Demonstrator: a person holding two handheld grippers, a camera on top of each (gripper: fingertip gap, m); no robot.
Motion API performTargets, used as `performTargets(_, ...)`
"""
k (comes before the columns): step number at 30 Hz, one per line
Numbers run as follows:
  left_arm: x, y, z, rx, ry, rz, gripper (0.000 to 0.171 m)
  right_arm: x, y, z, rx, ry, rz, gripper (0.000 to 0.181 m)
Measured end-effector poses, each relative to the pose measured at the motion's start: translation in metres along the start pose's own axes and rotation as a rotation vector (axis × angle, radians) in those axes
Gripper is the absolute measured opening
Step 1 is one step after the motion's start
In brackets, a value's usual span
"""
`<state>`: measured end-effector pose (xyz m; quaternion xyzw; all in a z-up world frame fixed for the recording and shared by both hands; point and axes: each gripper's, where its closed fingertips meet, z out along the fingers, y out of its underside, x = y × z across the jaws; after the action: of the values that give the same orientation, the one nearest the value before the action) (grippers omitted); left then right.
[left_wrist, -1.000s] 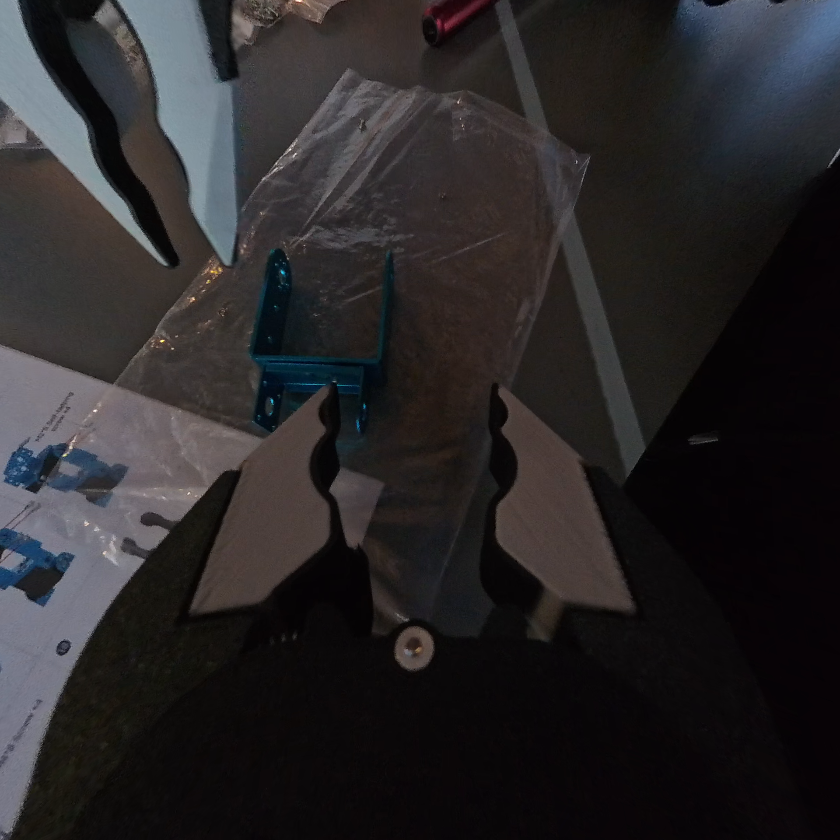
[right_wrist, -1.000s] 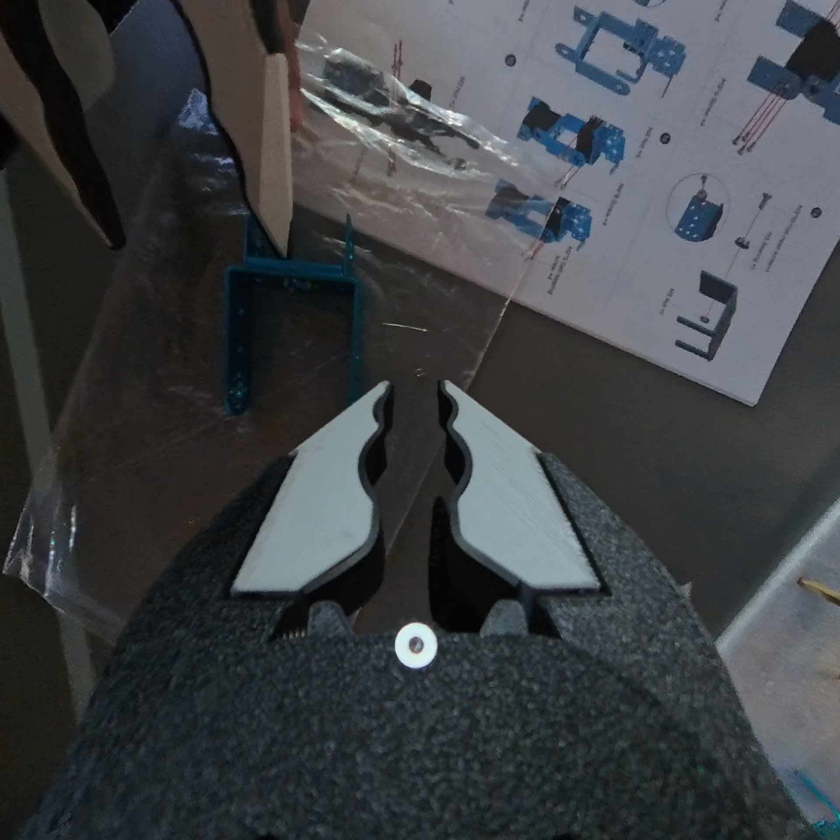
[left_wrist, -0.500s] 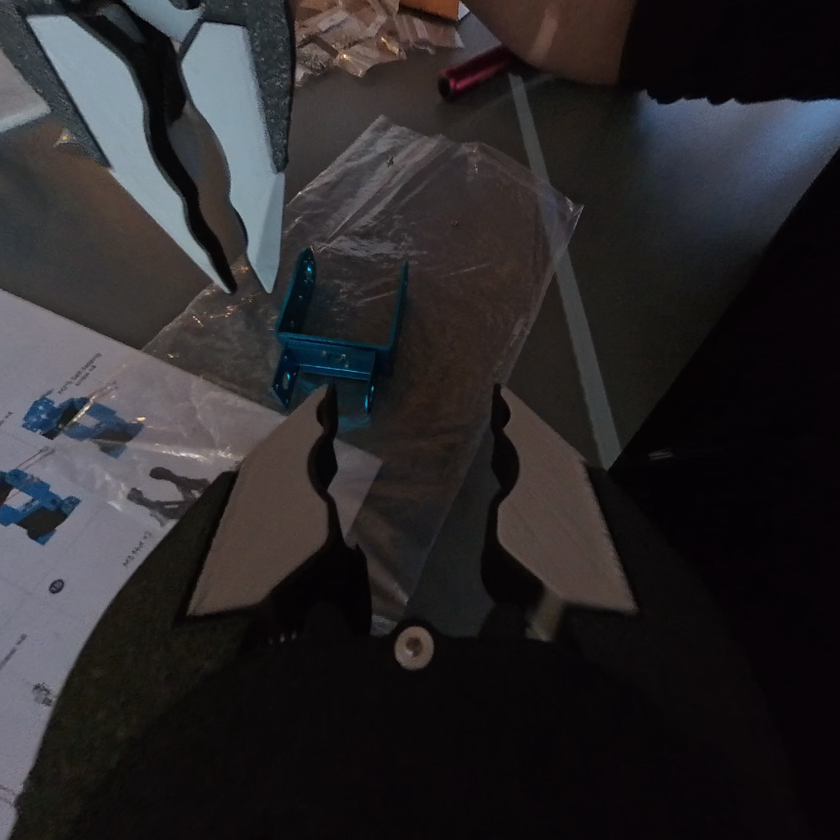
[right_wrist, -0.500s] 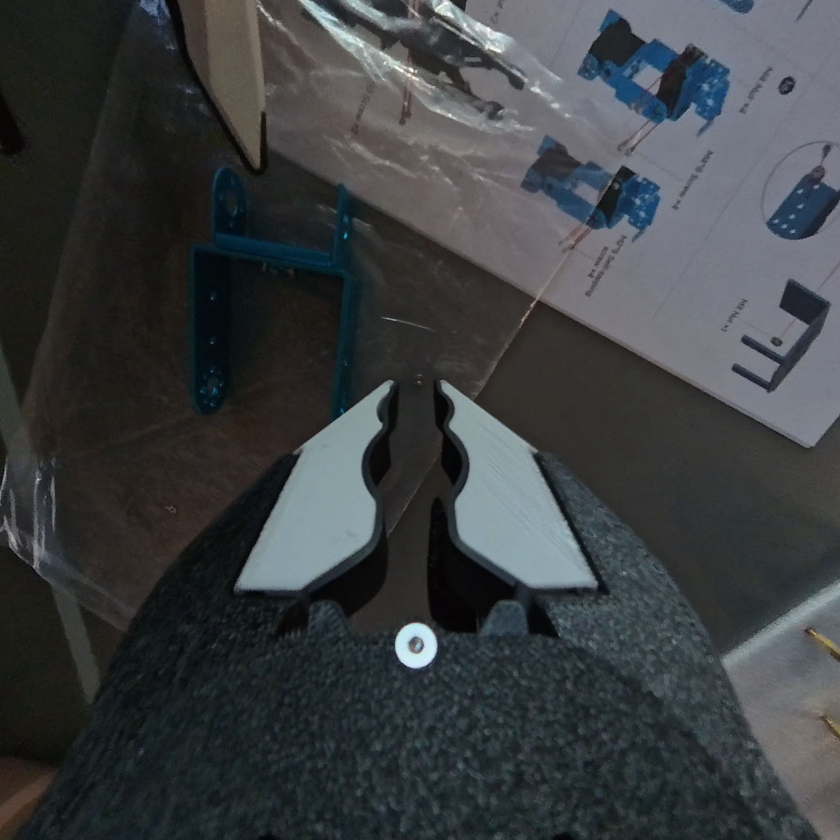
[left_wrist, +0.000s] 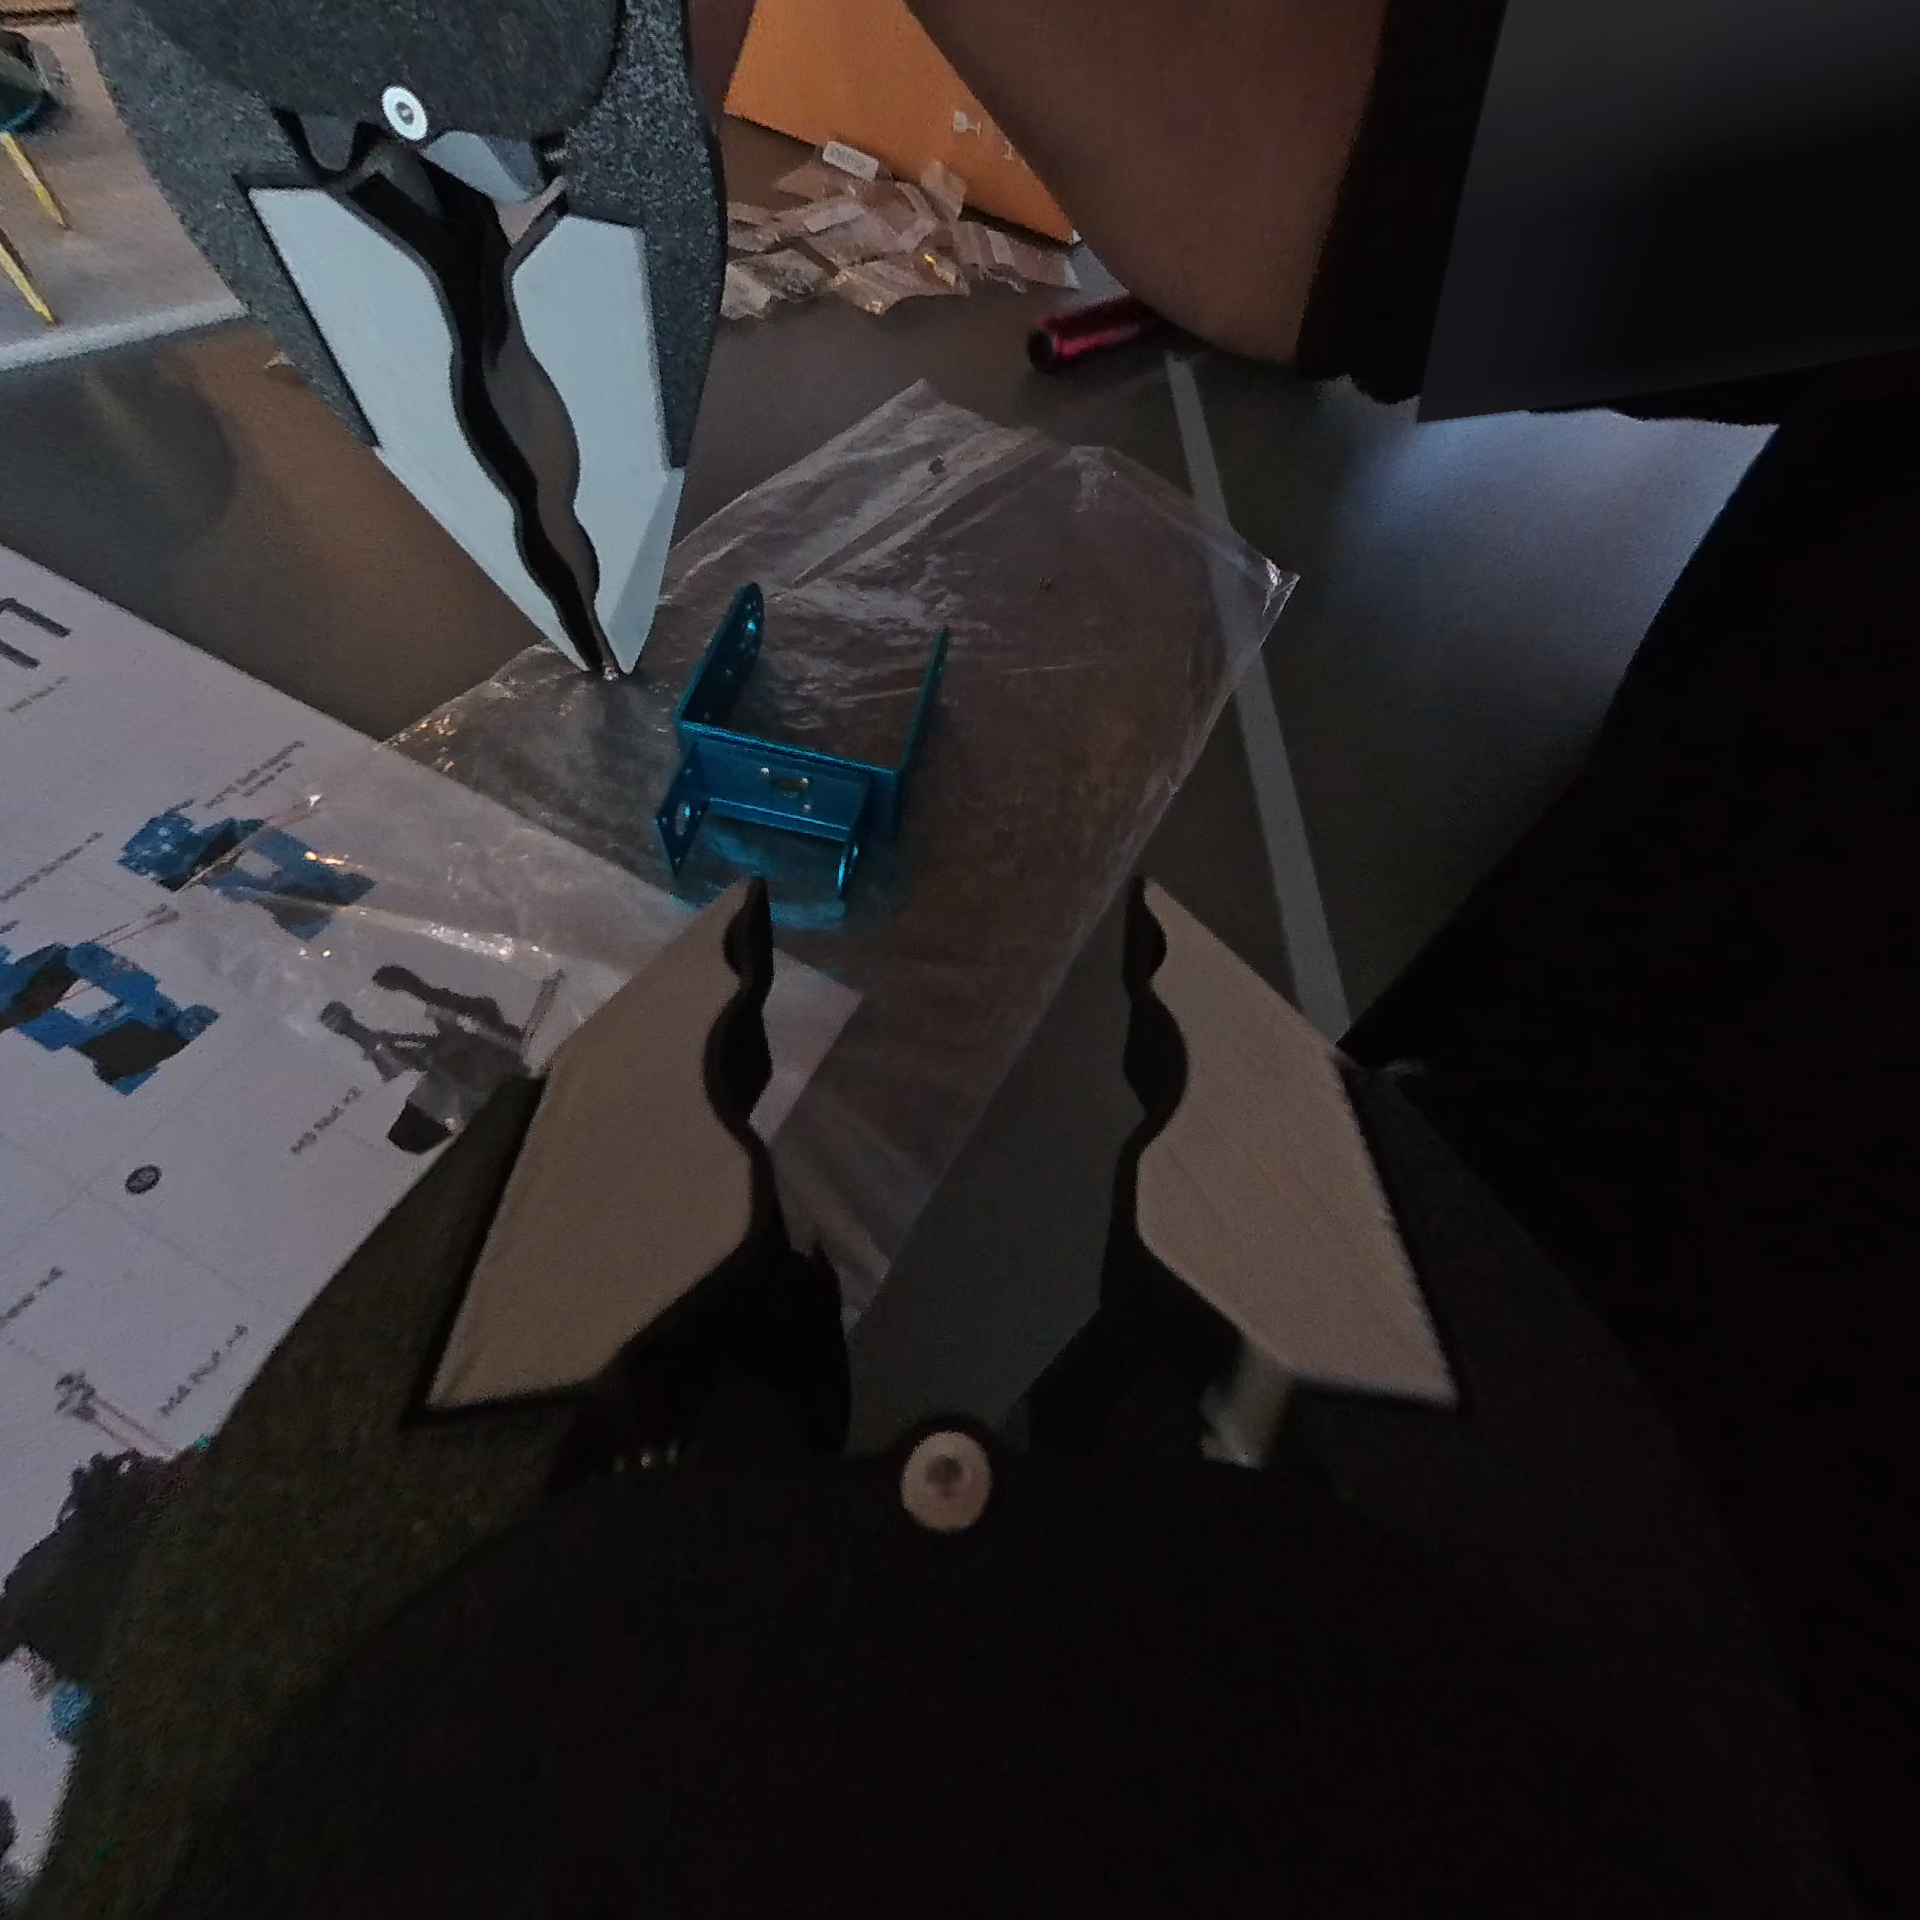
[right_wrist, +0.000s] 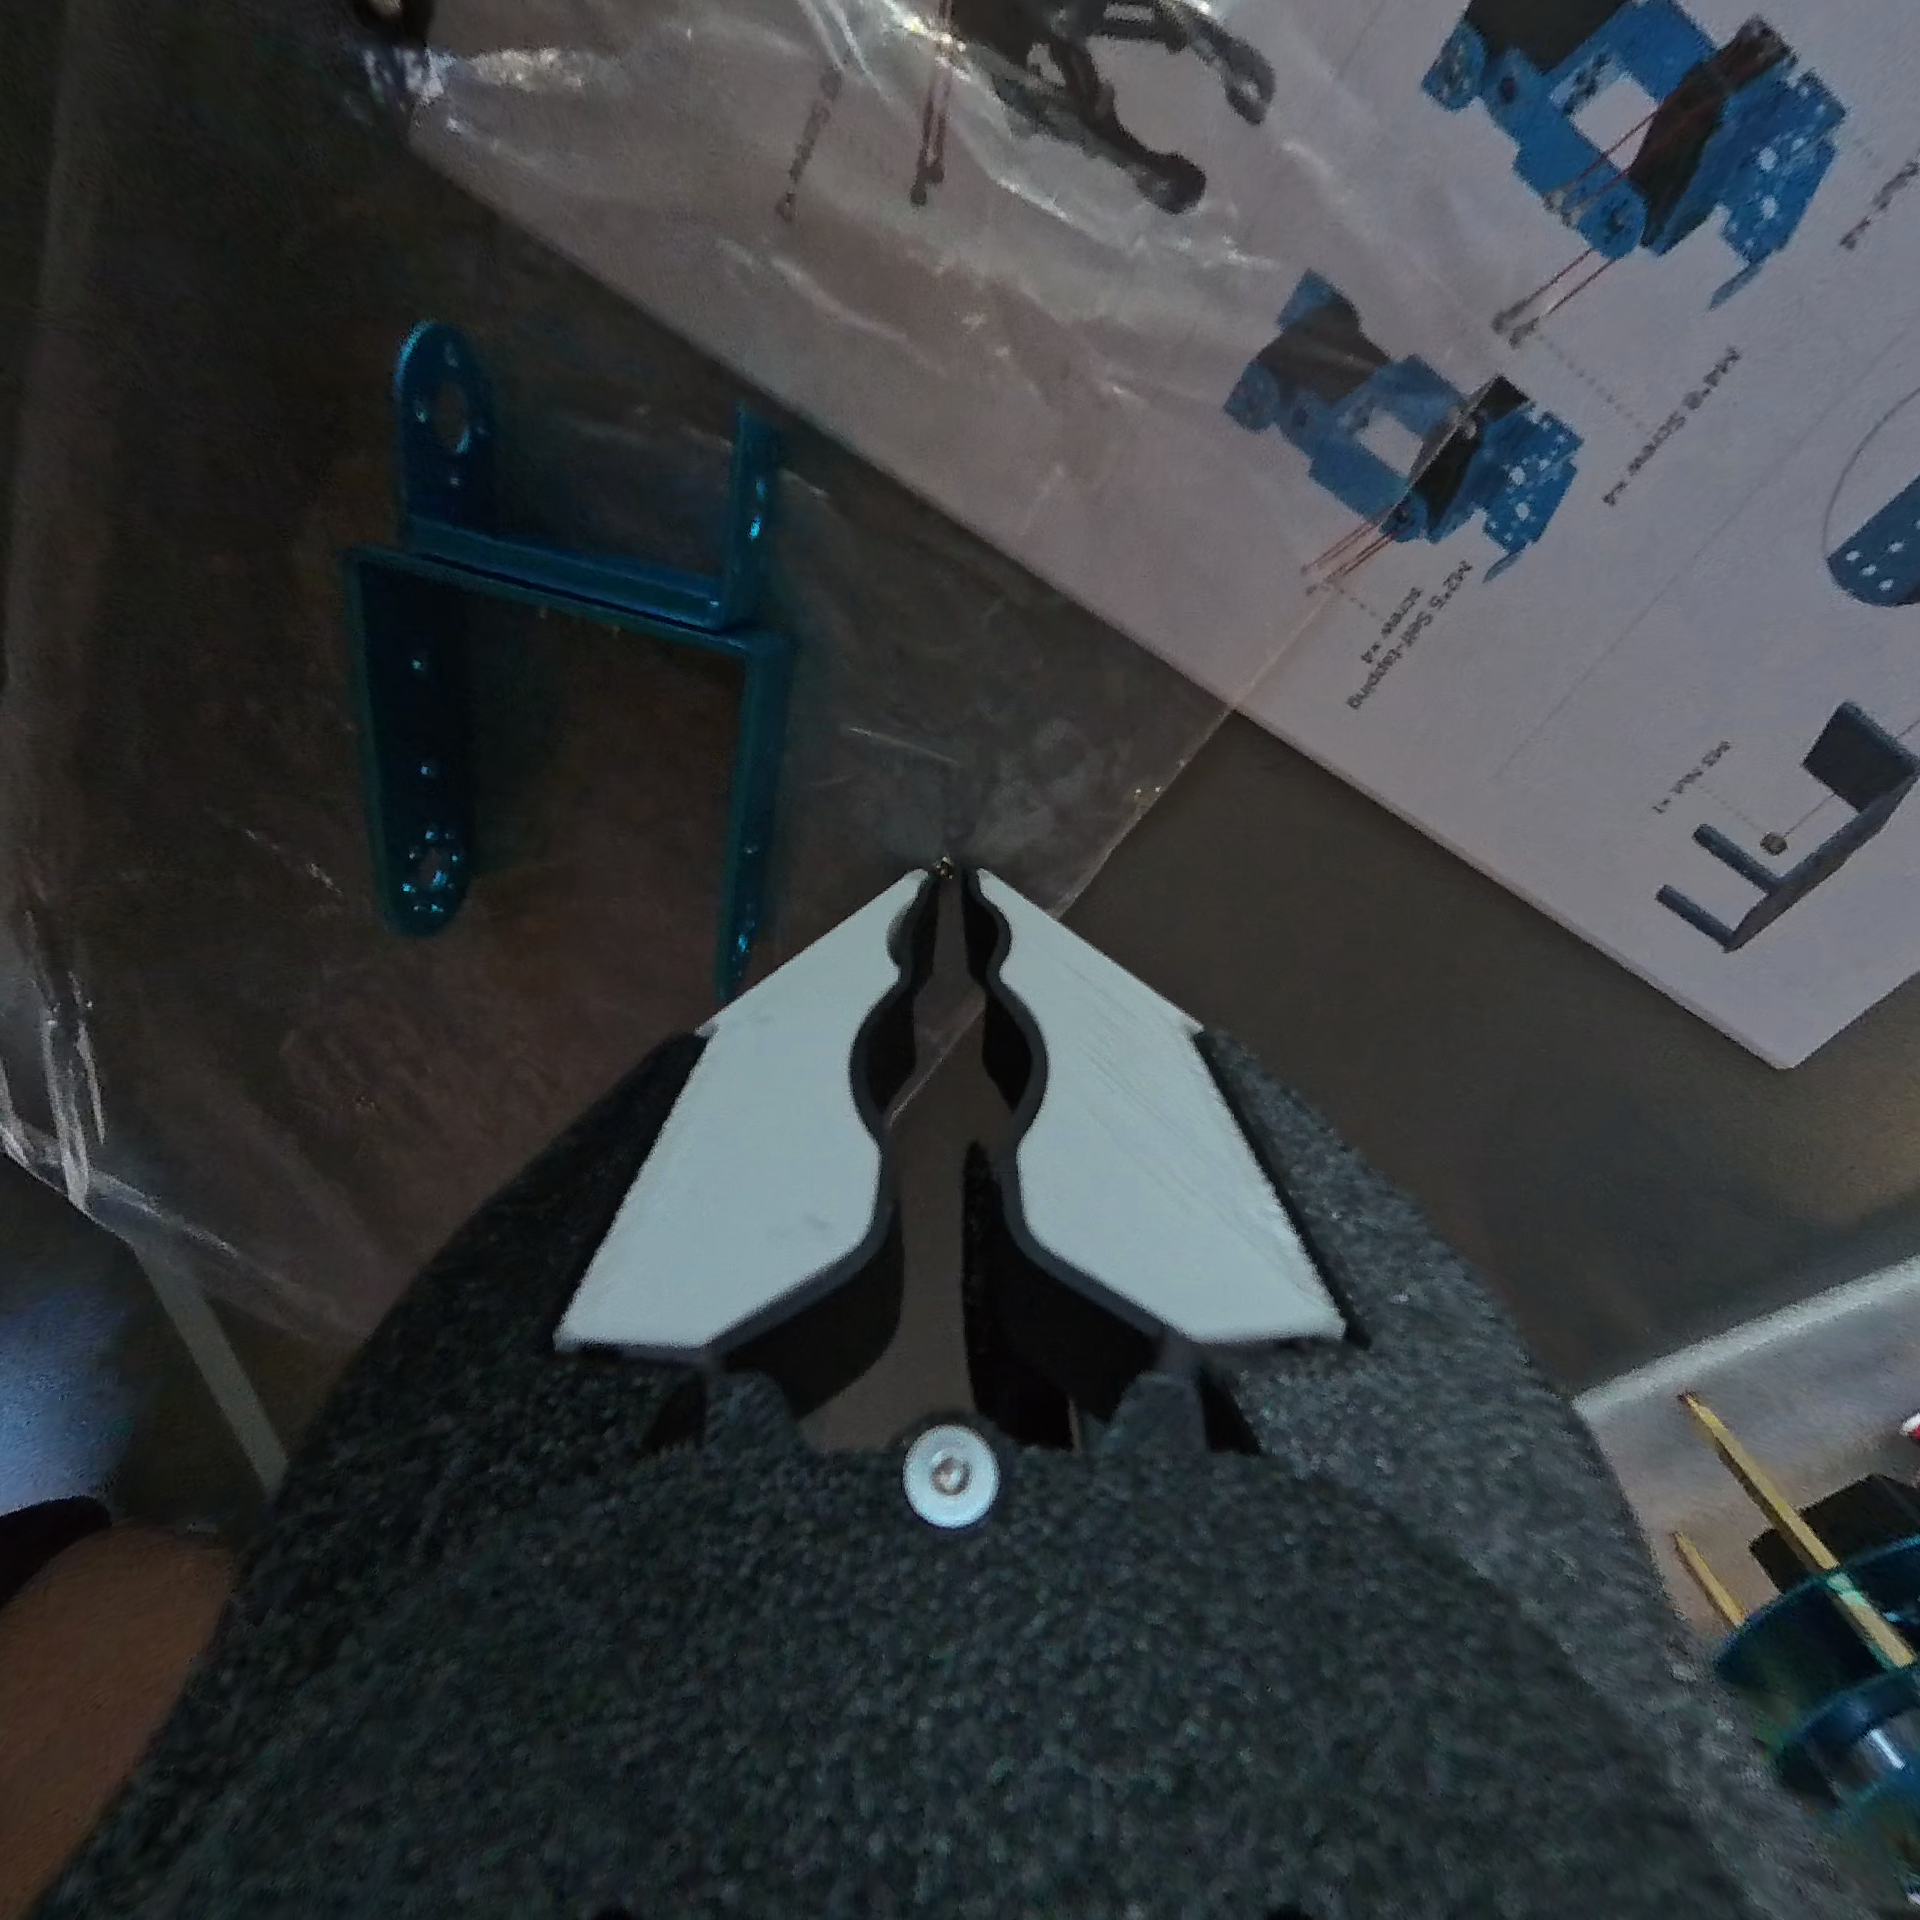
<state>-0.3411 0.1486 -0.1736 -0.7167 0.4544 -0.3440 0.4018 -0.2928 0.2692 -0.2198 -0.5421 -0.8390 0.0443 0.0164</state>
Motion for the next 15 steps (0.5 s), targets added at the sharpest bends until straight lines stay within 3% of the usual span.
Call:
performTargets(6,-0.001,0.001,-0.005,0.014,-0.028,-0.009,0.067,-0.001,-0.001,0.000,-0.044,0.032,-0.047,0.001)
performTargets(15,-0.003,0.002,-0.008,0.035,-0.052,-0.013,0.067,-0.006,0.005,-0.012,0.037,0.048,-0.001,0.000)
